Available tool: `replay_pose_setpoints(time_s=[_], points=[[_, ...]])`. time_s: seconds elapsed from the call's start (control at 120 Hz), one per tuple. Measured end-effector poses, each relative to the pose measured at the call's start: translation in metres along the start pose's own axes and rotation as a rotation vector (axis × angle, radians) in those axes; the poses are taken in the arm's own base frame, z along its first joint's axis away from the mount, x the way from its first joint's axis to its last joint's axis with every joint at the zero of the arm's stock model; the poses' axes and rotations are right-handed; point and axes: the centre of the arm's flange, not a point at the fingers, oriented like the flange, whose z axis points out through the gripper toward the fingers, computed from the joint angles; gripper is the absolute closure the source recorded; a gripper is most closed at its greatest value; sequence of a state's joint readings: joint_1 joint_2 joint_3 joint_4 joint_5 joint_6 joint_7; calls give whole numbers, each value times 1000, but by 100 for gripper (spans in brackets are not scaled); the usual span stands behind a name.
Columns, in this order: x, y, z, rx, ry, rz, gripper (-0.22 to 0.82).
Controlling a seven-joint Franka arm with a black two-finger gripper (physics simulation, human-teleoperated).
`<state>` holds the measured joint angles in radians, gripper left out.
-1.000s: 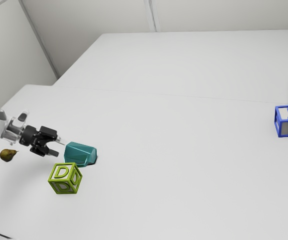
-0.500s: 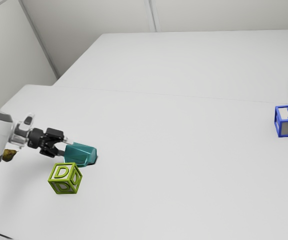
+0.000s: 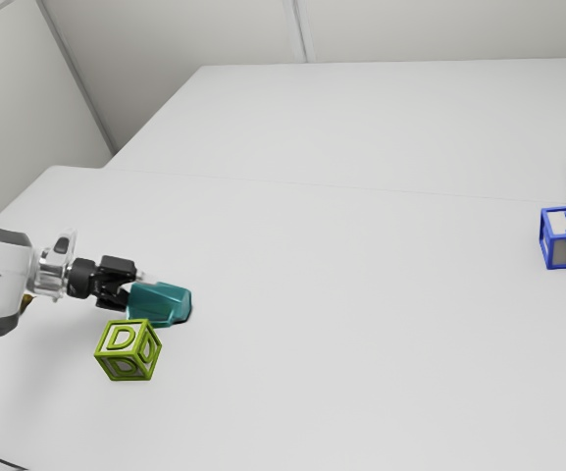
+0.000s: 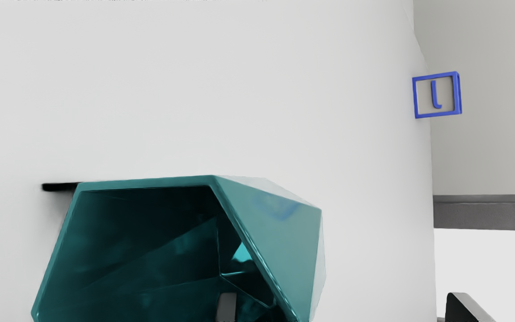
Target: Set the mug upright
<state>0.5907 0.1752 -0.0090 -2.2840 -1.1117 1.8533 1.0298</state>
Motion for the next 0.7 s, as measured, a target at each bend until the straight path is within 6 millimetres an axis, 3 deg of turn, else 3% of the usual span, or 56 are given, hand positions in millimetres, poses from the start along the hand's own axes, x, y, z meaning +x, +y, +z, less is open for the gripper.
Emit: replay_pose_setpoints(time_s=[0.2,0.308,0.517,0.7], points=[[1,3,1,-14,3,35,51],[1,4,1,-17,3,50,64],[2,5,0,-14,6,73,74],[4,12,-2,-10,10,98,76]])
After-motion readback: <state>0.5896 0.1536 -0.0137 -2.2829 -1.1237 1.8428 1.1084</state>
